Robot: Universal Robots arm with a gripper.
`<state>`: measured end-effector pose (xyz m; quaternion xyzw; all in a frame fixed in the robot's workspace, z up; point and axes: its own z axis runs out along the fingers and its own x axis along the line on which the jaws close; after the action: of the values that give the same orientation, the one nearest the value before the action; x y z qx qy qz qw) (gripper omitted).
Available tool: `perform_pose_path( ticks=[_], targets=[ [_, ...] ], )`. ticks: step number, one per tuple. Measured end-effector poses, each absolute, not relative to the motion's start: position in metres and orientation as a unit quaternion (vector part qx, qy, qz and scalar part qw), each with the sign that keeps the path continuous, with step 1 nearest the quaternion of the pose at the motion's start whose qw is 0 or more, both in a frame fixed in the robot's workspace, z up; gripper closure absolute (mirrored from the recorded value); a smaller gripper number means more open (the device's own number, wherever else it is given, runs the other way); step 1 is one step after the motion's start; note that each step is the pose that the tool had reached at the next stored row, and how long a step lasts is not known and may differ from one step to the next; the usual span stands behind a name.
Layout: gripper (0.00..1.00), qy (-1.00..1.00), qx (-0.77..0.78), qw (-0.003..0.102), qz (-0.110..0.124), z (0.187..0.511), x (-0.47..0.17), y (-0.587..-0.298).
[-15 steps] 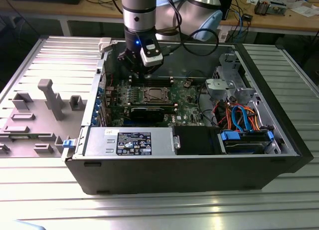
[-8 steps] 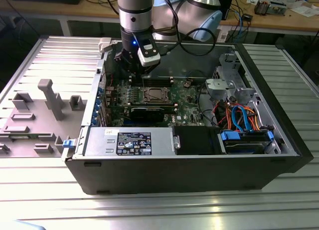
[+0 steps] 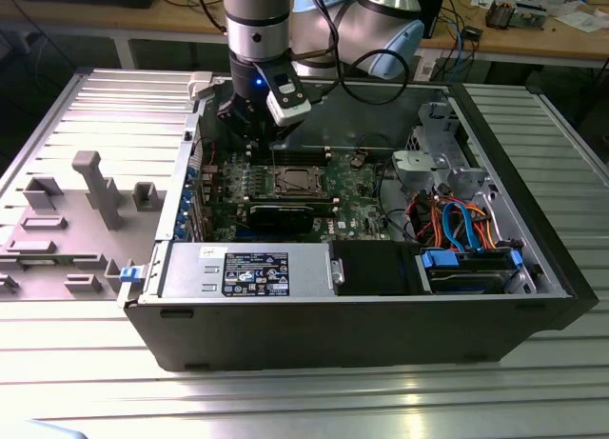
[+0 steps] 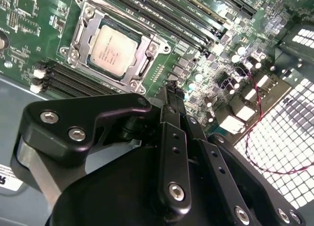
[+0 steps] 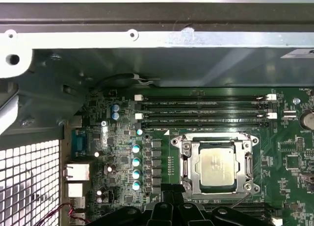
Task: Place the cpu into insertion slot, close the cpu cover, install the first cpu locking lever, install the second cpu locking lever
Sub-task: 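Install the first cpu locking lever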
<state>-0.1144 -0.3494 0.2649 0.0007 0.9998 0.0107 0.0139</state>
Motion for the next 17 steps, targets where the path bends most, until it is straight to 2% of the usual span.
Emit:
perform_pose_path(
  ticks=[17],
  targets=[
    [0.89, 1.000, -0.002, 0.014, 0.012, 0.265, -0.117, -0.336]
  ],
)
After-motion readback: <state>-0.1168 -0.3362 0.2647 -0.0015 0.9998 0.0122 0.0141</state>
